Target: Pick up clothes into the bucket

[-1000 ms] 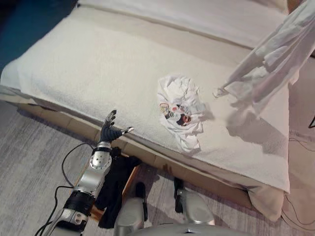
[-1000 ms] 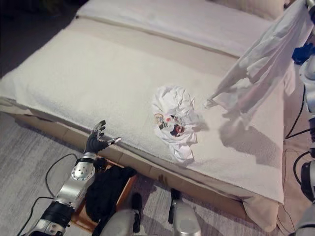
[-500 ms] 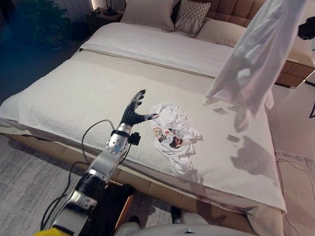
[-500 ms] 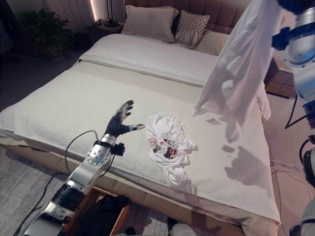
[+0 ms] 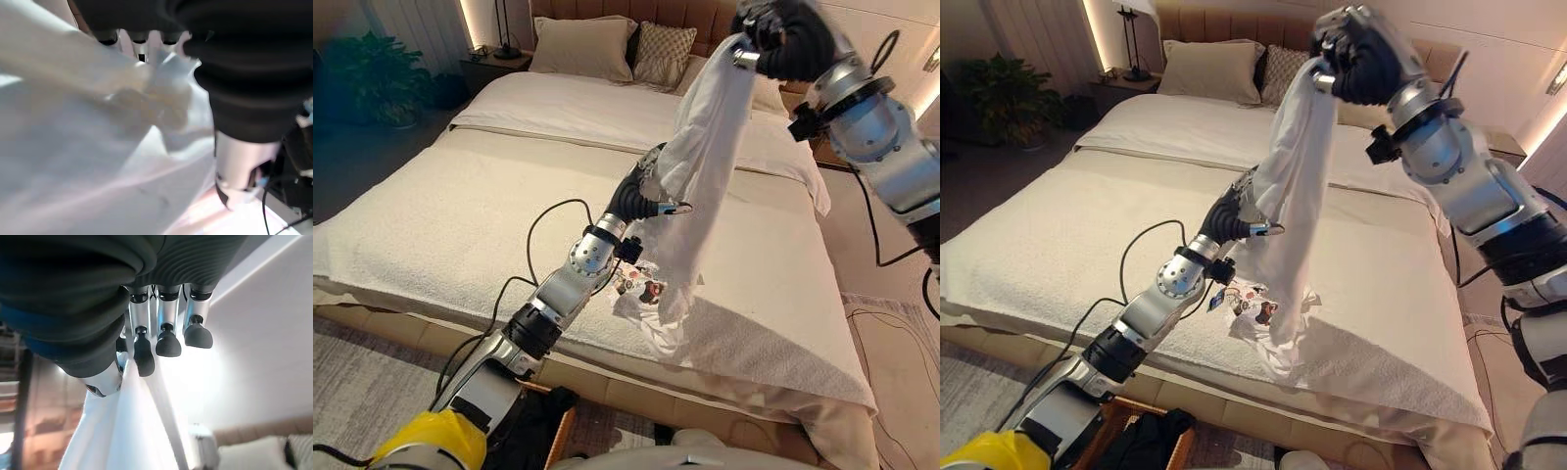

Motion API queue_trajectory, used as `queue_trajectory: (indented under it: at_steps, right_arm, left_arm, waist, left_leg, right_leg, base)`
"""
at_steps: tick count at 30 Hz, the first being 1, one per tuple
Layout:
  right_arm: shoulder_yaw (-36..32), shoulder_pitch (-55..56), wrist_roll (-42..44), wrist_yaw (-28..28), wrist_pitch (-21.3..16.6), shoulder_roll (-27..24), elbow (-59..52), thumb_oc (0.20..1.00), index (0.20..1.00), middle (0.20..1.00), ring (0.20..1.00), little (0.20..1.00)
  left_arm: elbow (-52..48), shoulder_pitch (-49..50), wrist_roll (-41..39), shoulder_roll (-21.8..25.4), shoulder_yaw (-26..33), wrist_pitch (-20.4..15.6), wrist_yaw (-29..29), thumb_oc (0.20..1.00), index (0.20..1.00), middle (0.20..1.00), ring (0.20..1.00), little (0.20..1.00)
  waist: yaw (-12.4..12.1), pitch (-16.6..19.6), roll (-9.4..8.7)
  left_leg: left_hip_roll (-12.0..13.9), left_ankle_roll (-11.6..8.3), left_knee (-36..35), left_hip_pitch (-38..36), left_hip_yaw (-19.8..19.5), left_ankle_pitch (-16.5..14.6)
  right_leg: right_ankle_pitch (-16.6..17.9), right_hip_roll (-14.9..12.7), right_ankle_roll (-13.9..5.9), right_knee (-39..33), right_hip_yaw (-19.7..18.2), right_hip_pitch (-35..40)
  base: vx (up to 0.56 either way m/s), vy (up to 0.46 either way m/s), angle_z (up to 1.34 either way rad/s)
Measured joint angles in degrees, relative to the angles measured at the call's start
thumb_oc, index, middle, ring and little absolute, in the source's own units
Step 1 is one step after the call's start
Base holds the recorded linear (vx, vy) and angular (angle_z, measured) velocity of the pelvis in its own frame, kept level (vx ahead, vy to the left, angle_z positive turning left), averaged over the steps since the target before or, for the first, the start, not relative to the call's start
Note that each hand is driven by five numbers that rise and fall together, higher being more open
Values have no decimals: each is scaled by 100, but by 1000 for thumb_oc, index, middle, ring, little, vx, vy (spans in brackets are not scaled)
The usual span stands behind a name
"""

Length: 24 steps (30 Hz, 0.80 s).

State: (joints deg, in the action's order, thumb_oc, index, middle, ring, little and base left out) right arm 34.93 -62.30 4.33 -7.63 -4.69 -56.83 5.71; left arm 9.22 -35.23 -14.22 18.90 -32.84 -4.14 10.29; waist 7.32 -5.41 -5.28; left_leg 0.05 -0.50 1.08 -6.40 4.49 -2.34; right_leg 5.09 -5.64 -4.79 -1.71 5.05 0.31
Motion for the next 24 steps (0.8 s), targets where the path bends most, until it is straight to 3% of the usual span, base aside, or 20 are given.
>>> queue_trajectory:
  at_steps: [11, 12, 13, 19, 24]
  right_arm:
    - [-7, 649, 653, 496, -165, 214, -1132, 200, 200, 200, 200, 200]
    - [-7, 649, 715, 532, -168, 214, -1170, 200, 200, 200, 200, 200]
    - [-6, 649, 773, 548, -168, 214, -1173, 200, 200, 200, 200, 200]
    - [-7, 660, 880, 585, -169, 211, -1140, 200, 200, 200, 200, 200]
    - [-345, 1084, 854, 534, -180, 214, -1159, 200, 200, 200, 200, 200]
  left_arm:
    - [310, -137, 374, -199, -86, 7, 63, 1000, 1000, 1000, 1000, 1000]
    - [339, -136, 358, -208, -123, 7, 54, 511, 511, 511, 511, 511]
    - [338, -136, 180, -216, -199, 4, 29, 200, 200, 200, 200, 200]
    - [329, -68, -933, -256, -321, 2, -254, 200, 200, 200, 200, 200]
    - [311, 68, -966, -147, -330, 2, -361, 200, 200, 200, 200, 200]
  waist:
    - [-22, 62, 50]
    - [-20, 62, 51]
    - [-20, 63, 52]
    - [-20, 64, 54]
    - [-42, 64, 56]
  left_leg:
    - [-7, -6, 8, -1, -1, 4]
    - [-6, -6, 8, 1, -1, 4]
    - [-6, -6, 9, 1, -1, 4]
    - [-4, -6, 8, 7, -1, 4]
    - [-3, -6, 7, 11, -13, 4]
  right_leg:
    - [-1, -13, 0, 24, 7, 0]
    - [-1, -13, 0, 23, 7, -2]
    - [-1, -13, 0, 23, 7, -2]
    - [-2, -13, 0, 23, 9, -7]
    - [-4, -18, 0, 23, 28, 0]
  base:
    - [-4, 0, 0]
    - [0, 0, 0]
    - [0, 0, 0]
    - [0, 0, 0]
    - [1, 0, 1]
